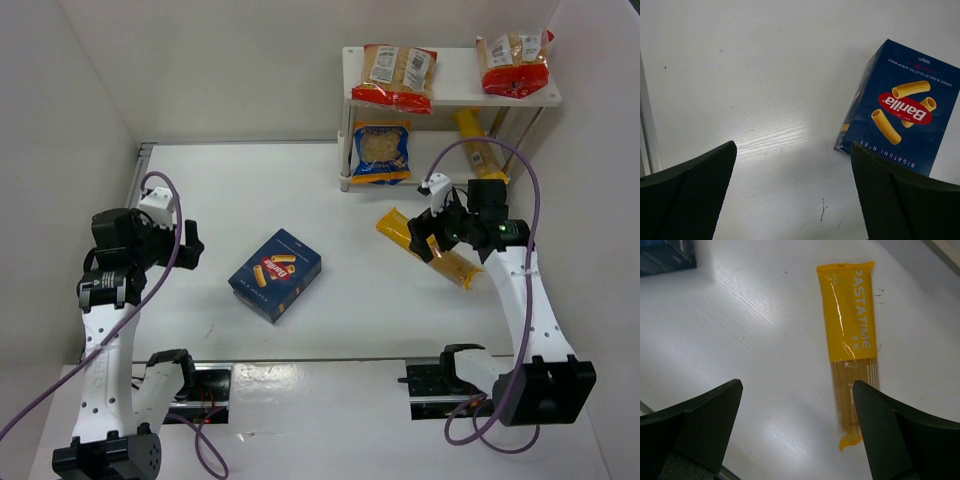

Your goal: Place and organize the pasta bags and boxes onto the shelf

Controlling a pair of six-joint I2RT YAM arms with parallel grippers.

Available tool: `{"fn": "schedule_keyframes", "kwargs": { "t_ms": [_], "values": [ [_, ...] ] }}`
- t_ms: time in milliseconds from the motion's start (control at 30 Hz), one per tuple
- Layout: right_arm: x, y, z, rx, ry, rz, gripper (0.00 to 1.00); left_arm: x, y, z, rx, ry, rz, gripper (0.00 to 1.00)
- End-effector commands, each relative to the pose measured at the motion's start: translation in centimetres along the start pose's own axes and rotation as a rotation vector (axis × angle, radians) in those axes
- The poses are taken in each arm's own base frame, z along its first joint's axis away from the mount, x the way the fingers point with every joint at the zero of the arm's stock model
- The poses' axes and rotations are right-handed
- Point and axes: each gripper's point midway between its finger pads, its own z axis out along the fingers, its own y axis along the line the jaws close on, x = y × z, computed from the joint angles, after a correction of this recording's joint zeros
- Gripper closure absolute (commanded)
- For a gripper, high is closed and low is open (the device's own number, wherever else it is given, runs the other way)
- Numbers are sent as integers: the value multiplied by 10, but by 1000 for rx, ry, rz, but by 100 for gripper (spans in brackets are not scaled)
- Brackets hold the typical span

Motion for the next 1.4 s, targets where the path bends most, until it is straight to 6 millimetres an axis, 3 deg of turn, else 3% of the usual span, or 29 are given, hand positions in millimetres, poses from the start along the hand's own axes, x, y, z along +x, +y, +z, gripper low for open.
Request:
{"fn": "schedule_keyframes", "kwargs": {
  "t_ms": [0, 67, 233, 467, 567, 1100, 1367],
  "values": [
    [21, -8, 8, -44, 108, -170, 0, -10, -3, -6, 12, -53, 15, 0],
    [40, -10, 16, -62, 173, -200, 0, -10, -3, -6, 12, -53, 15, 0],
    [74, -45, 33, -46, 267, -238, 0, -12, -4, -8, 10, -61, 18, 0],
    [125, -85, 50, -82, 365, -139, 0, -12, -5, -8, 19, -63, 27, 0],
    [141, -87, 57, -113, 398, -106, 0, -12, -5, -8, 19, -63, 27, 0],
    [167, -97, 94, -122, 408, -72, 0, -11, -6, -6, 29, -57, 24, 0],
    [165, -107, 103, -89, 393, -32, 0, -11, -6, -6, 29, -57, 24, 0]
  ]
}}
